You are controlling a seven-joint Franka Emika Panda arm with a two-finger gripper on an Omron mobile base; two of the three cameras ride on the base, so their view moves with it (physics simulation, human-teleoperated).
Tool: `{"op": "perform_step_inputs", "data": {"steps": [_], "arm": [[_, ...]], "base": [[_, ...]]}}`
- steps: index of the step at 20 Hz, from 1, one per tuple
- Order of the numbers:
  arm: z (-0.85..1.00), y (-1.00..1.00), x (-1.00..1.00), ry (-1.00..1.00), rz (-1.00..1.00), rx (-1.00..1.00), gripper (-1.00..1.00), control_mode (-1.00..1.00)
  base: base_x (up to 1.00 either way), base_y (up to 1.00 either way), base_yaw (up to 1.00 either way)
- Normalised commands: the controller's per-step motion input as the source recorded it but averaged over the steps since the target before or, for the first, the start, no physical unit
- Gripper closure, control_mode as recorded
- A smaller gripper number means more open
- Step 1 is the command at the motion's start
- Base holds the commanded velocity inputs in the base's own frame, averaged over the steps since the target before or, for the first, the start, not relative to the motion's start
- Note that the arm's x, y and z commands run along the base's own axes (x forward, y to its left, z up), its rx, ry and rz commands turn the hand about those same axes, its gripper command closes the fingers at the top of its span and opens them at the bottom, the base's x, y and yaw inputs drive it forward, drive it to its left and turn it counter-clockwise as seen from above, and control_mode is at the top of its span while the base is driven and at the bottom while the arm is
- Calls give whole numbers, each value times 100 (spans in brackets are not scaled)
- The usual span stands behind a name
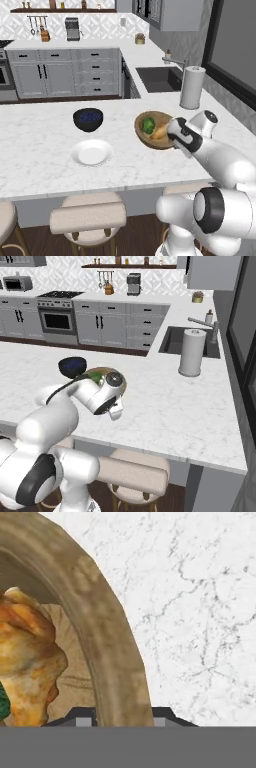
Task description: Pick the chicken drumstick and broccoli from their plates and place them in the bowl. Then put the bowl in the fridge.
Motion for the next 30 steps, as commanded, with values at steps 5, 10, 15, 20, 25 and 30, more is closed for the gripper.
{"op": "perform_step_inputs", "data": {"steps": [5, 10, 15, 20, 25, 30], "arm": [[50, -2, -27, 25, -21, 2, 100, -100], [24, -7, -27, -3, -18, 1, 100, -100], [7, -1, -23, 0, -28, 1, 100, -100], [46, 0, -61, 1, -6, 1, 100, -100], [49, 9, -85, -2, 0, 1, 100, -100], [72, 23, -68, -8, 0, 0, 100, -100]], "base": [[0, 0, 0], [0, 0, 0], [0, 0, 0], [0, 0, 0], [0, 0, 0], [0, 0, 0]]}}
